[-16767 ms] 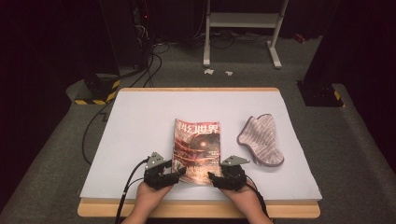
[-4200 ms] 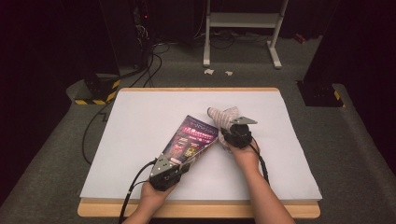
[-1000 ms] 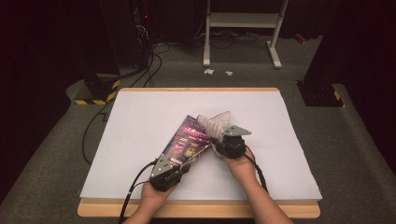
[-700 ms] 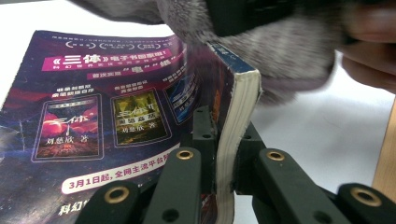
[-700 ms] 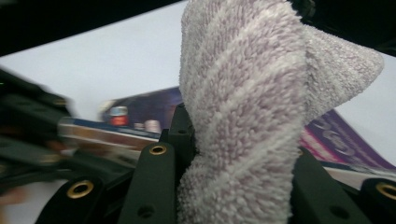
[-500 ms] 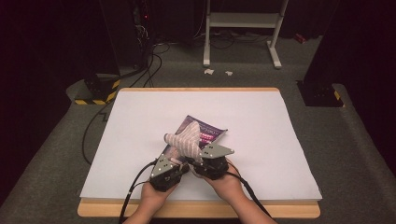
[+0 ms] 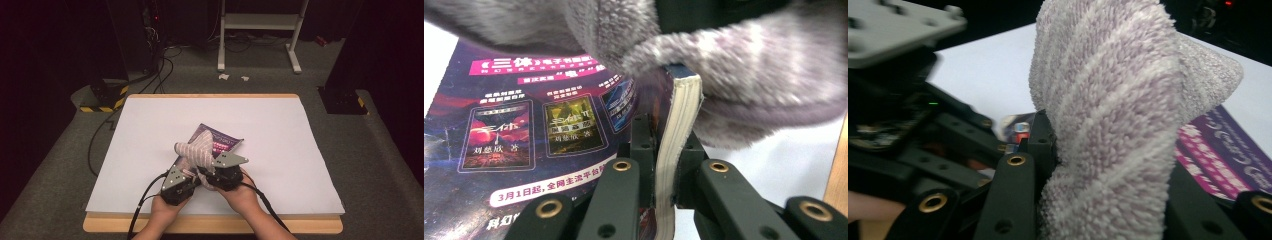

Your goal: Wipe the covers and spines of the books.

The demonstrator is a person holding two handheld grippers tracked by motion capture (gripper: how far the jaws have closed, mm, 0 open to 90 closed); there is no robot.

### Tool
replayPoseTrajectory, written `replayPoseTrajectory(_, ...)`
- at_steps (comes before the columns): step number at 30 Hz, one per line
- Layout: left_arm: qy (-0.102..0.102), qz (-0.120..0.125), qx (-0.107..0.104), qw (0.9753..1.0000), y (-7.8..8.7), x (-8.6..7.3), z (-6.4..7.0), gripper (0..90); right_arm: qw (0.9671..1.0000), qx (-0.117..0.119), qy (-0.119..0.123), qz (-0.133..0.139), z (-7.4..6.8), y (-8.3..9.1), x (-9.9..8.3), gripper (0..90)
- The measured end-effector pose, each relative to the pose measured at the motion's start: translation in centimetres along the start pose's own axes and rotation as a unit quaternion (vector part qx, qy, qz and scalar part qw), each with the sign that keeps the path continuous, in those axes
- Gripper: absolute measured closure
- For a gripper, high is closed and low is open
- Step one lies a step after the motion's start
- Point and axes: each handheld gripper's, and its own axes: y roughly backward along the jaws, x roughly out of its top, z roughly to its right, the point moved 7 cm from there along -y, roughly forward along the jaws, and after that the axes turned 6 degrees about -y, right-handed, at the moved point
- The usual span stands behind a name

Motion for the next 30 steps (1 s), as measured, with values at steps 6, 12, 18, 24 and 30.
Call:
replayPoseTrajectory(6,0.006,0.001,-0.003,1.0,0.0,0.0,-0.1,83.1,0.9984,-0.052,-0.023,-0.007,3.5,-0.5,-0.6,69.6)
replayPoseTrajectory(12,0.005,0.0,-0.003,1.0,0.0,0.0,-0.1,83.1,0.9929,-0.104,-0.055,-0.018,7.8,-0.9,-1.5,69.6)
replayPoseTrajectory(18,0.006,0.001,-0.003,1.0,-0.1,0.0,0.0,83.0,0.9865,-0.142,-0.075,-0.029,11.3,-1.3,-2.2,69.5)
replayPoseTrajectory(24,0.005,0.0,-0.004,1.0,0.0,0.0,0.0,83.0,0.9795,-0.171,-0.102,-0.033,14.6,-1.7,-2.9,69.3)
replayPoseTrajectory(30,0.005,0.001,-0.004,1.0,0.0,0.0,0.0,83.0,0.9728,-0.189,-0.131,-0.032,17.2,-1.9,-3.6,69.3)
